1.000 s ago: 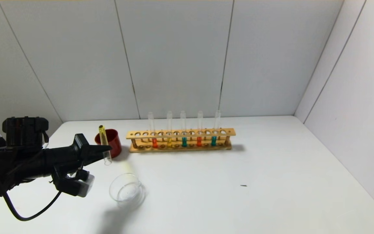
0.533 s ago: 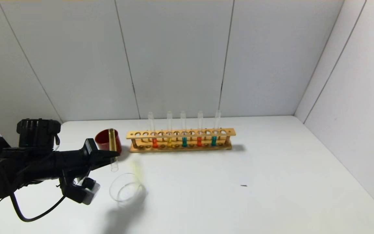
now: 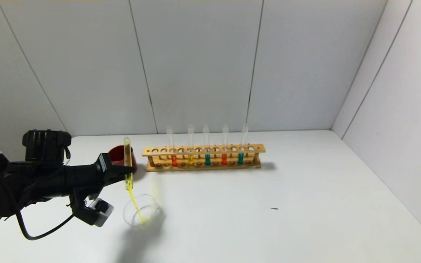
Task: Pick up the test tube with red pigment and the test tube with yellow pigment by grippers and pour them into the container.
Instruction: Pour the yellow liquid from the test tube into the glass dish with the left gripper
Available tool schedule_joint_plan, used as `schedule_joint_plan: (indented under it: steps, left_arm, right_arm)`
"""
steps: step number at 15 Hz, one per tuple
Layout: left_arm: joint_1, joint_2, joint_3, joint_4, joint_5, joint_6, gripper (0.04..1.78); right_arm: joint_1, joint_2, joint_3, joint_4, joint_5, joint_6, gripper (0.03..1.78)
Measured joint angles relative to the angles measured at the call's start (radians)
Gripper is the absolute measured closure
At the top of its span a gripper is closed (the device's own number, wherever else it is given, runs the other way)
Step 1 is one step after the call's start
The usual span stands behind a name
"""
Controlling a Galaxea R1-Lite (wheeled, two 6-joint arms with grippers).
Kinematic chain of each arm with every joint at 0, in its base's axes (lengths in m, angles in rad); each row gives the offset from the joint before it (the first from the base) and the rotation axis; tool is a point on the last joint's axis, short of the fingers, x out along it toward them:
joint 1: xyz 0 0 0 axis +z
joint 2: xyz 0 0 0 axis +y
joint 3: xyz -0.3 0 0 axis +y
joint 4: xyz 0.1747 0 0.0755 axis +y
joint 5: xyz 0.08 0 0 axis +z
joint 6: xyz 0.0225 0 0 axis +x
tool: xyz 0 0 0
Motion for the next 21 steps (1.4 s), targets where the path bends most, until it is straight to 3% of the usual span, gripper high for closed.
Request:
schedule_joint_plan:
  steps: [21]
  left_arm:
    - [-0.018, -0.032, -0.049, -0.009, 0.053, 0.154, 1.52]
  right_arm:
    - [0.0, 0.0, 0.0, 0.0, 0.0, 0.0, 0.06]
